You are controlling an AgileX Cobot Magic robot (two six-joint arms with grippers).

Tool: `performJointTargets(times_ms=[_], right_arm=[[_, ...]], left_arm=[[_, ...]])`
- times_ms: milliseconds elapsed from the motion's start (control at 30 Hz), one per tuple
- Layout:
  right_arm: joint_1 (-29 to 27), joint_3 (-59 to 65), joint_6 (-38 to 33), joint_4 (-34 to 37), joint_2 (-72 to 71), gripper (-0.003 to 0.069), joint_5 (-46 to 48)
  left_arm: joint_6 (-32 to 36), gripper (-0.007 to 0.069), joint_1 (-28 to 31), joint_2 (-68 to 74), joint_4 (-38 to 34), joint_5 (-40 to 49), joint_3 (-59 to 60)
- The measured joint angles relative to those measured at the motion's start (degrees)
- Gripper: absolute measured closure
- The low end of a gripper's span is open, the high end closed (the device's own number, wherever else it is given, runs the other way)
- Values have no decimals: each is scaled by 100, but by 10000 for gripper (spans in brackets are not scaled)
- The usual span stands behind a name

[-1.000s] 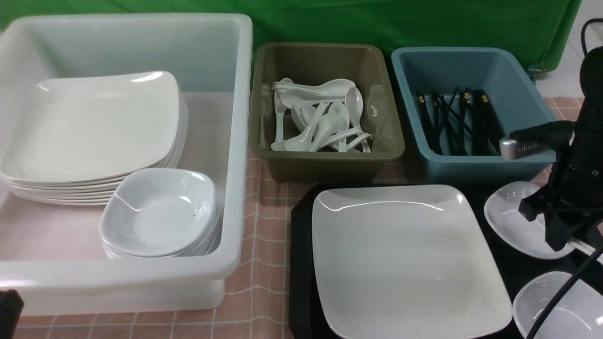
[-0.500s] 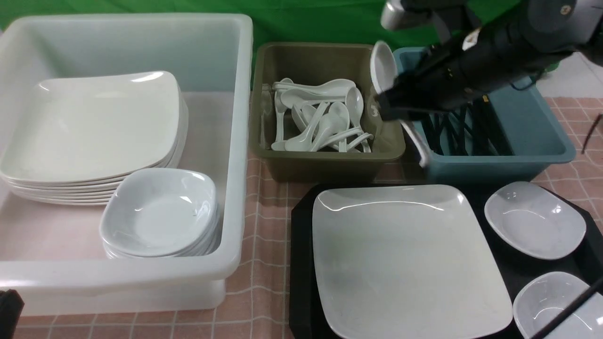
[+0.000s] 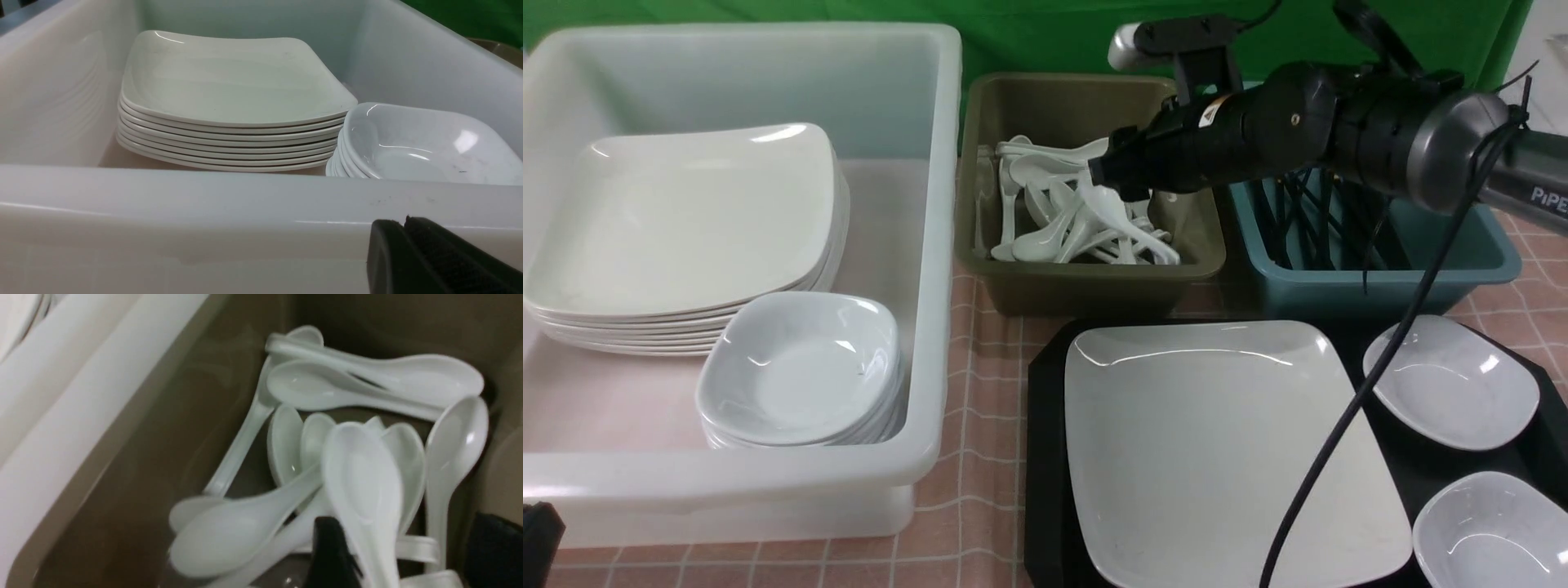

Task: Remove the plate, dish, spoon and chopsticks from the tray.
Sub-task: Use the right arm to put the soup spoon into the small storage box in the middle, then use the right arm to grab a small plate from the dinner plate

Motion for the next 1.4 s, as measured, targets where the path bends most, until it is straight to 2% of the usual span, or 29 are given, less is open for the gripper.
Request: performJointTargets(times_ms=[67,167,333,367,400,433,467,500,733,867,900,967,1000,1067,1100,1200,1267,1400], right_arm=[[0,-13,-29,1,-230,157,570],[0,-78,-136,-22,-673,211,1325],[0,-219,-431,-266,-2028,529,3660],[0,-220,-431,-287,-2078,552,3749],[0,-224,-423,-491,-2509,614,4556],[0,-224,-379,-621,-2724,628,4977],[0,-215,-379,-621,-2725,629,4978],[0,-117,-226,-805,-3073,629,5262],[0,1155,203,-958,-4480,627,5262],[0,2856,529,-965,-5455,612,5246],[0,3455,676,-922,-5674,588,5240],[0,3890,751,-922,-5797,559,5237],[0,4566,810,-922,-5924,491,5189],[0,5162,846,-922,-5951,405,5034],[0,5559,858,-922,-5894,329,4826],[0,5923,855,-890,-5611,214,4544],[0,5946,855,-922,-5357,180,4451],[41,5806,955,-1026,-4792,161,4199]], left_arm=[[0,603,0,0,0,0,0],[0,603,0,0,0,0,0],[11,603,0,0,0,0,0],[11,603,0,0,0,0,0],[6,603,0,0,0,0,0],[6,603,0,2,0,0,0],[6,603,0,0,0,0,0],[6,603,0,0,0,0,0],[6,603,0,0,0,0,0],[6,603,0,0,0,0,0],[6,603,0,0,0,0,0],[6,603,0,0,0,0,0],[6,603,0,0,0,0,0],[6,603,0,0,0,0,0],[-2,603,0,0,0,0,0],[-2,603,0,0,0,0,0],[-2,603,0,0,0,0,0],[-2,603,0,0,0,0,0]])
